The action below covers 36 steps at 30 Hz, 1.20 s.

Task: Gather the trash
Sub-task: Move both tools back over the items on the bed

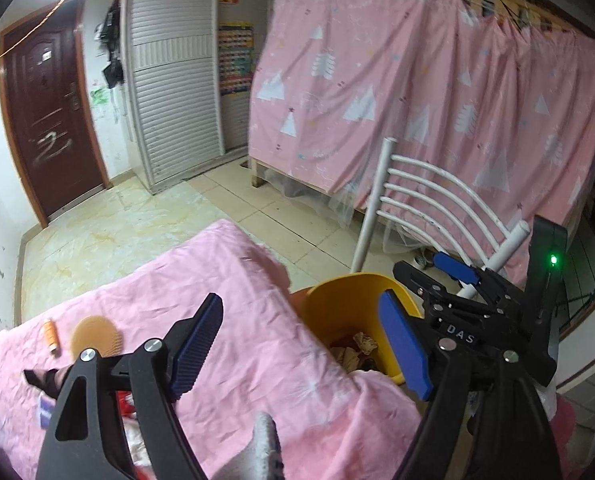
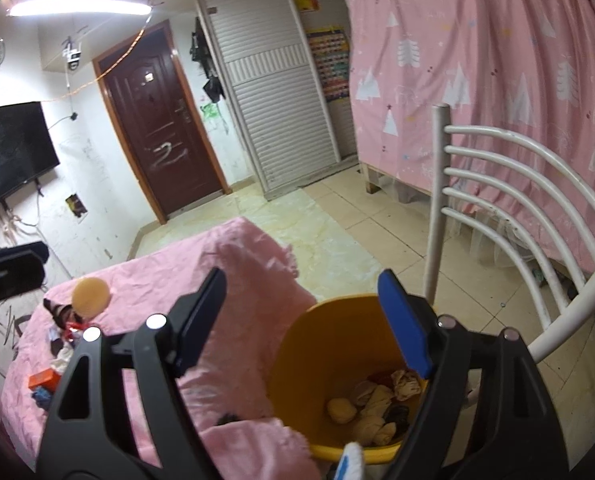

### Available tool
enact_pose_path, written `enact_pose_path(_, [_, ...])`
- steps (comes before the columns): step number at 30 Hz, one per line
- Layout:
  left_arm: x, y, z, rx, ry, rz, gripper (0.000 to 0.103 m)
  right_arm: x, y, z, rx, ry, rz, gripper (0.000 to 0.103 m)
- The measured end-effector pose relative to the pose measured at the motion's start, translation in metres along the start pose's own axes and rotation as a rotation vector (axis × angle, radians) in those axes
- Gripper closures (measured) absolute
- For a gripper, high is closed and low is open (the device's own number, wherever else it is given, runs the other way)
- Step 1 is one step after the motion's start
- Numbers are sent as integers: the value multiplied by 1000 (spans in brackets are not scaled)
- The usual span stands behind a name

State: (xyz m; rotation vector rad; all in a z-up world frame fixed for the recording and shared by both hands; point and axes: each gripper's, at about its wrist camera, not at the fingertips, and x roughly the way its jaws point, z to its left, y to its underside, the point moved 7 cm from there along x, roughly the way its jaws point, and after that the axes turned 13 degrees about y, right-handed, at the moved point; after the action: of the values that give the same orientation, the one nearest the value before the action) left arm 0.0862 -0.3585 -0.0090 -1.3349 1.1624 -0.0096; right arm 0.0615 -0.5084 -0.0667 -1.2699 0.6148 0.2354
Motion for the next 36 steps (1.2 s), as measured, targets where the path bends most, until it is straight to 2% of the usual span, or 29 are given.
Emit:
enact_pose_path(9, [-47,8,28,-39,-12,-65,30,-15,6,54,-95,-40,5,28])
enact_pose_path(14, [-77,17,49,-49,-22,-98,29,-22,13,87,-155,-63,8,23])
enact_pose_path(18, [-95,29,65,-64,-25,-97,19,-23,18,110,-192,-81,17,23])
enact_pose_path(26, [-123,59,98,-87,-47,-92,19,-24,32,166,-275,-134,44,23])
enact_pose_path(29, [-131,74,113,-109,-41,-76,19,-23,39,185,-307,-148,56,19])
enact_pose_path(36, [-134,106,143,-161,-36,-40,19,-21,52,217,-359,-167,80,19])
